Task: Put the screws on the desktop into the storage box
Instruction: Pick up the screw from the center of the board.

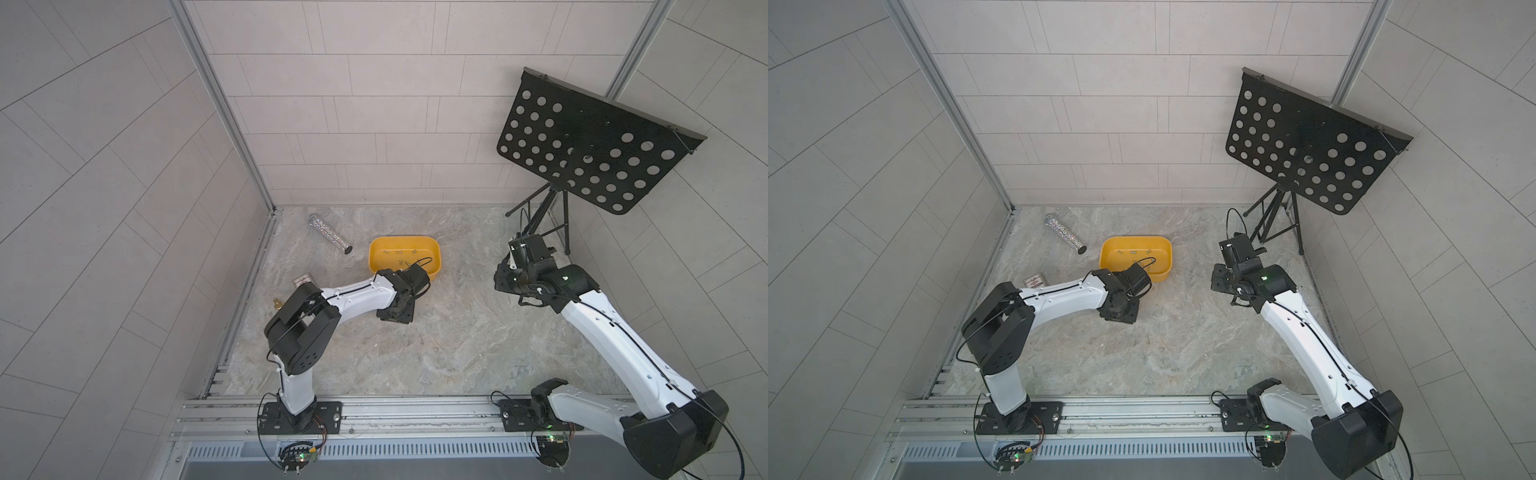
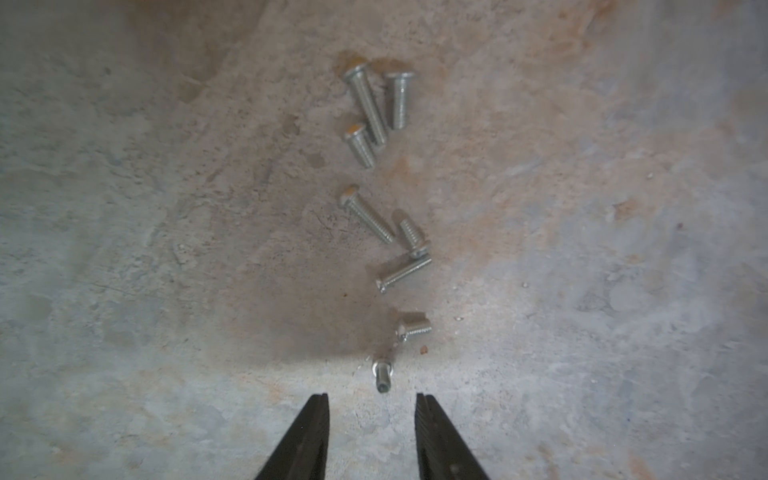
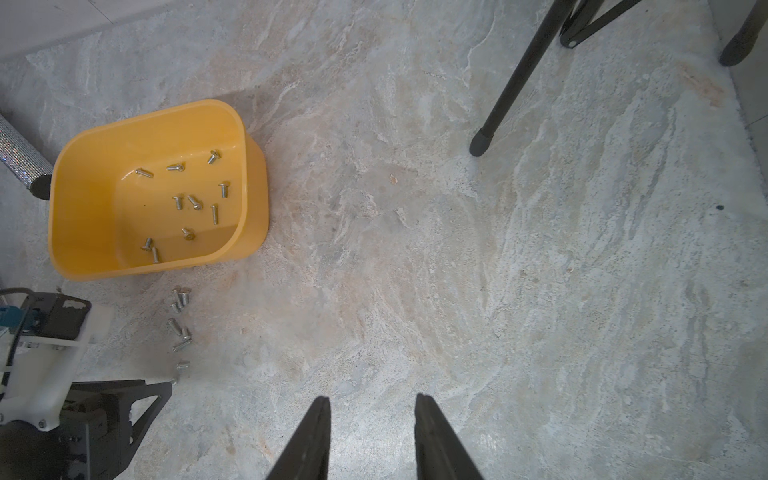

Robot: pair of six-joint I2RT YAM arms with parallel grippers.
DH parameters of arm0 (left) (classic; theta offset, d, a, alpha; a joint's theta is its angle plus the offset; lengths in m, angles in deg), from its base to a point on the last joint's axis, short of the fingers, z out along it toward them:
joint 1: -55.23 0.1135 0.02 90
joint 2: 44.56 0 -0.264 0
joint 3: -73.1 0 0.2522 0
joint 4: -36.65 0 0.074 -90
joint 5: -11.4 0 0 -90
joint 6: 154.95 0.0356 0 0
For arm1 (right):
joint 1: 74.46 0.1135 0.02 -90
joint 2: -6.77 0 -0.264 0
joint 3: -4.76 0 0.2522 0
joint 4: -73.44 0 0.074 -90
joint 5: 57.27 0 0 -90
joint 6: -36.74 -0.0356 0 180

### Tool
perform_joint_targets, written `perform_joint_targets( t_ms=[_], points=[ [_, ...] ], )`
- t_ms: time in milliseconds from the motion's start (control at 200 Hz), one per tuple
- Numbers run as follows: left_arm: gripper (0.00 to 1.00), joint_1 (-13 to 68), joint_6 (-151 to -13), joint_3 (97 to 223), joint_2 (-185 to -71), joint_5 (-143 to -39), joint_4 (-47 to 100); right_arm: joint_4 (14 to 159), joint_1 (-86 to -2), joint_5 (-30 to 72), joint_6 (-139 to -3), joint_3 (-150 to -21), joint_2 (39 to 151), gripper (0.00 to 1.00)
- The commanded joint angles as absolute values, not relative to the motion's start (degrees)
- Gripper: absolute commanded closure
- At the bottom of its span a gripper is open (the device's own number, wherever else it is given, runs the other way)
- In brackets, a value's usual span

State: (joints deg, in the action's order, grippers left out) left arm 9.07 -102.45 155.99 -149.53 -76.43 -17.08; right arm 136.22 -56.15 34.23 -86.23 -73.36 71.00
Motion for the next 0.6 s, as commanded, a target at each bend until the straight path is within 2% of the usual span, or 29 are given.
perform_joint_targets(
  t_ms=[0,595],
  points=[
    [0.6,8.81,-101.99,157.65,-150.2,-76.21,-17.45,135.98,-56.28,34.35,-85.43,-72.99,70.93,0.61],
    [0.67,8.85,-101.16,158.17,-152.36,-75.95,-17.98,135.72,-56.26,33.78,-85.49,-72.73,71.46,0.61]
  ],
)
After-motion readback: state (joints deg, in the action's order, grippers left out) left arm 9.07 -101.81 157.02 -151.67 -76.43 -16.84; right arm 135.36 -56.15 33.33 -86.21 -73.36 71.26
